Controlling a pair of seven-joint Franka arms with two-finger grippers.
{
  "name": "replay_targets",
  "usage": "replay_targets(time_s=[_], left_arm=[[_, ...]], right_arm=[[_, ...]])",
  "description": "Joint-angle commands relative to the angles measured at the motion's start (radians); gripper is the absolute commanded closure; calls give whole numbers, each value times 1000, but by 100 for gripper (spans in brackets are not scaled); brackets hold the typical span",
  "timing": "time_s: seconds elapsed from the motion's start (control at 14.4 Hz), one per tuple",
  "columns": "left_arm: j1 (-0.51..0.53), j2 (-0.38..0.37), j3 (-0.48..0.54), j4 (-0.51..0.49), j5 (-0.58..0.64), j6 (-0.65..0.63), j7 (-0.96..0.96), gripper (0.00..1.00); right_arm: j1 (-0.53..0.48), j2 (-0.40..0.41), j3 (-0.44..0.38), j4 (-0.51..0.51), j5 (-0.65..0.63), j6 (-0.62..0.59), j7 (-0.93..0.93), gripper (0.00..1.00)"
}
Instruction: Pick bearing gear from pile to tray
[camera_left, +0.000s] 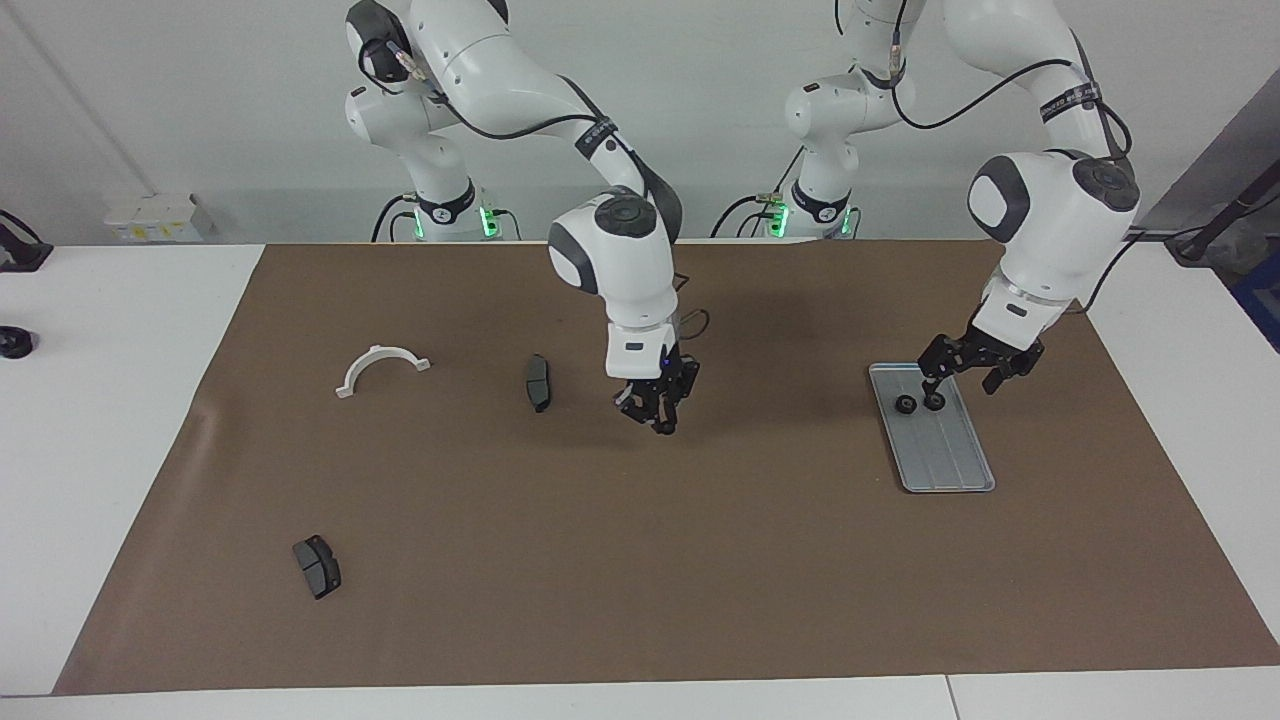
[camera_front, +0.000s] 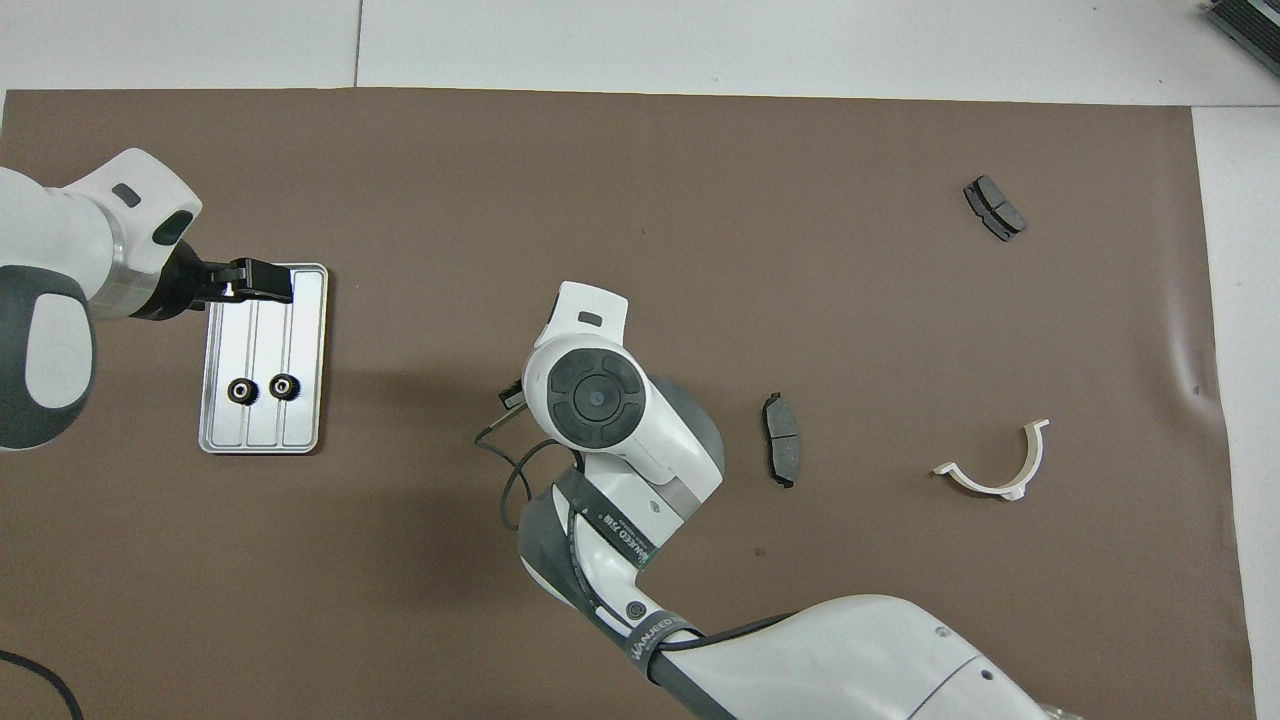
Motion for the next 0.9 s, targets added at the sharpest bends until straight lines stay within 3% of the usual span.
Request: replay_targets(time_s=[0.0, 0.21, 0.42, 0.62, 0.83], left_arm=[[-55, 23, 13, 12, -3, 6, -55, 0], [-101, 18, 13, -31, -3, 78, -138, 0], [-157, 25, 14, -60, -2, 142, -244, 0], [-251, 69, 14, -74, 30, 202, -386, 0], [-377, 141, 14, -78, 147, 256, -677, 0]], right_arm=[[20, -4, -2, -19, -3, 11, 34, 52], [26, -4, -3, -19, -3, 5, 34, 43], [-5, -9, -8, -3, -16, -26, 28, 43], [-97, -62, -5, -2, -11, -99, -4, 43], [-210, -139, -2, 0, 0, -213, -100, 43]])
